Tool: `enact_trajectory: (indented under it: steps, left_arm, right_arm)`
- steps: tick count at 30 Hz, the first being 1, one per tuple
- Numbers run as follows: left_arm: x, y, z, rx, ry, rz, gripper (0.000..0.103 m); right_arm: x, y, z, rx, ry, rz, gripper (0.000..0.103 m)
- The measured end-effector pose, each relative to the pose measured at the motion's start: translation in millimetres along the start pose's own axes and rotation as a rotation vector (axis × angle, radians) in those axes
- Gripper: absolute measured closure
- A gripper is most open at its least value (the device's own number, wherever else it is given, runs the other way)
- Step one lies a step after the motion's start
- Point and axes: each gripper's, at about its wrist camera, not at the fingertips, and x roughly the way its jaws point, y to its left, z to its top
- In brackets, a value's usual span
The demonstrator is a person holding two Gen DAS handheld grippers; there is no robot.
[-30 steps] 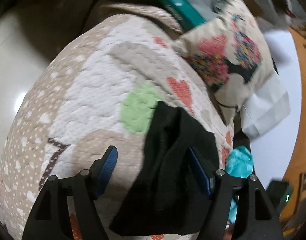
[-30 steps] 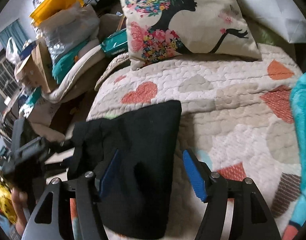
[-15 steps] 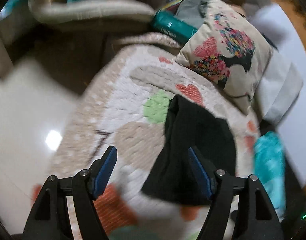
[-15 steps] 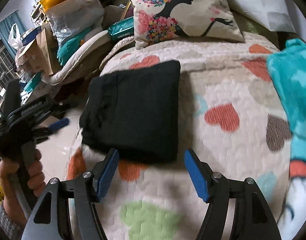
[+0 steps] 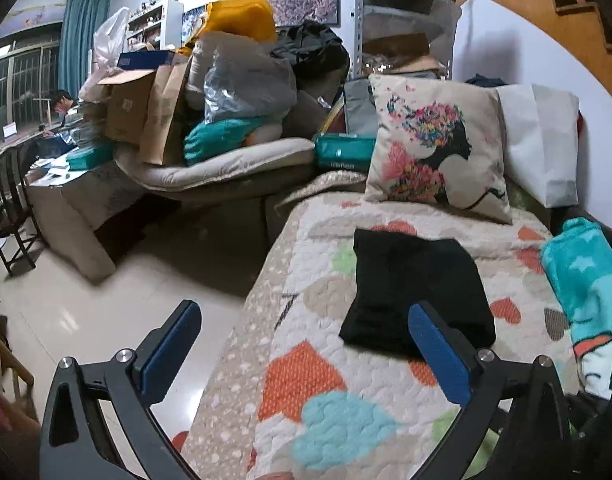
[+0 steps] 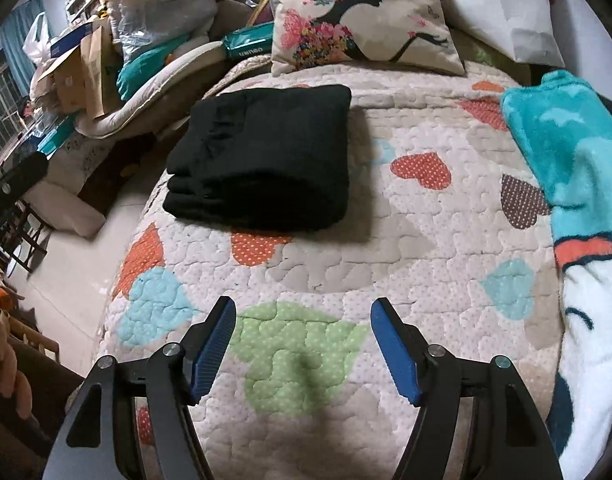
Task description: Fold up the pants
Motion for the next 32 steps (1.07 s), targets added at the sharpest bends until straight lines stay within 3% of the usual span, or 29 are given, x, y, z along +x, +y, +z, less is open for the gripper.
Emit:
enact_trajectory:
  steps: [7,18,32]
  left_arm:
    - [18.0,3.0,-17.0,-0.028,0.159,-0.095,0.000]
    - [36.8,-17.0,-36.7,0.062,0.244,-0.109,0.000]
    - [50.2,-19.6,-47.5,0.049,0.342,-0.163,0.000]
  right_arm:
    - [-0.6,13.3,-4.9,-0.047,-0.023,-0.023,0.026]
    - [6.9,6.5,-3.9,-0.025,-0.028,-0.051,0.025]
    - [7.7,6.2,-3.2,-0.041,-0.036,-0.070,0.024]
